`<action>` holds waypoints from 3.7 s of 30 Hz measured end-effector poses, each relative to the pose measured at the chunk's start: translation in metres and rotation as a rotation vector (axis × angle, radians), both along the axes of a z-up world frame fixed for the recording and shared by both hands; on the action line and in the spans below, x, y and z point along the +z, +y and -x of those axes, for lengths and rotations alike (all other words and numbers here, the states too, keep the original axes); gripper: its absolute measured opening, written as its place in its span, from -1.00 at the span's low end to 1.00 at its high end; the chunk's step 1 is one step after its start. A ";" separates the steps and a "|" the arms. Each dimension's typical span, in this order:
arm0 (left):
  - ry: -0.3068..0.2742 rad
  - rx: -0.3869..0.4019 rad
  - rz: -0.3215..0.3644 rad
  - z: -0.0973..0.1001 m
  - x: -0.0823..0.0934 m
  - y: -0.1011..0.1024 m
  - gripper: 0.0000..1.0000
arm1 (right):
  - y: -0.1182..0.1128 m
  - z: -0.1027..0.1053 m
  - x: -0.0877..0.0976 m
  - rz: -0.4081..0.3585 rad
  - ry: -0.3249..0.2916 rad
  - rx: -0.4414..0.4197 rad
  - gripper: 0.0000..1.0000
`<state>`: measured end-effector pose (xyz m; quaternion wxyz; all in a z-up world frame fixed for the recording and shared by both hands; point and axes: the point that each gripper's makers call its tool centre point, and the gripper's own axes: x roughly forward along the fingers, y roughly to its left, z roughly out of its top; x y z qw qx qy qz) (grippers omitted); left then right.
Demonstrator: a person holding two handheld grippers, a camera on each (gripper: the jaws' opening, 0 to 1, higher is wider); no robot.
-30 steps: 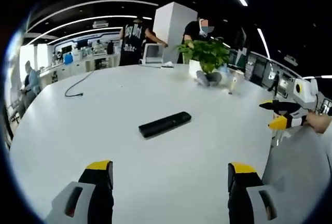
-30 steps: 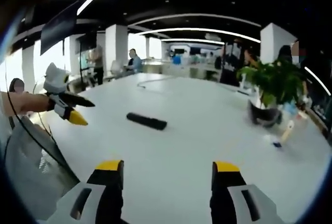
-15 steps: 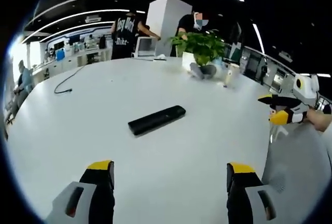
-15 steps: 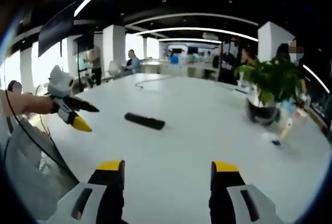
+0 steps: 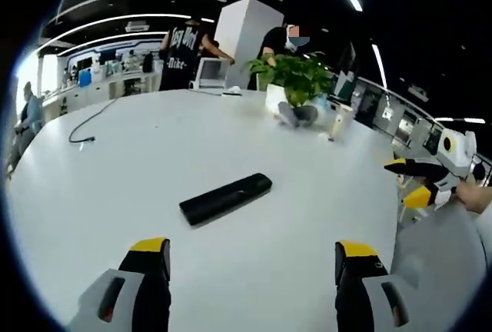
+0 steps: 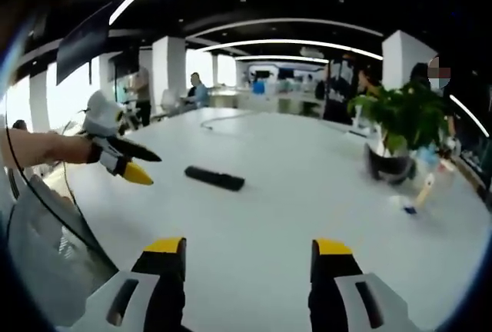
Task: Press the specified remote control buttons in sequence, fully releasing each button before pressing the next.
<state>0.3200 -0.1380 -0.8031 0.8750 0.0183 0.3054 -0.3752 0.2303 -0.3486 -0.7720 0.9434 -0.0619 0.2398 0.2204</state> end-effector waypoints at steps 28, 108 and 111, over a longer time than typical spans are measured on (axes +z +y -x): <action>-0.018 -0.083 -0.019 -0.039 0.017 0.000 0.82 | -0.004 -0.001 0.000 0.005 -0.005 -0.018 0.15; -0.022 -0.391 -0.281 -0.097 -0.061 -0.032 0.15 | 0.000 0.004 -0.014 0.006 0.073 0.018 -0.07; -0.033 -0.415 -0.274 -0.095 -0.060 -0.037 0.01 | 0.000 0.005 -0.015 0.006 0.076 0.018 -0.08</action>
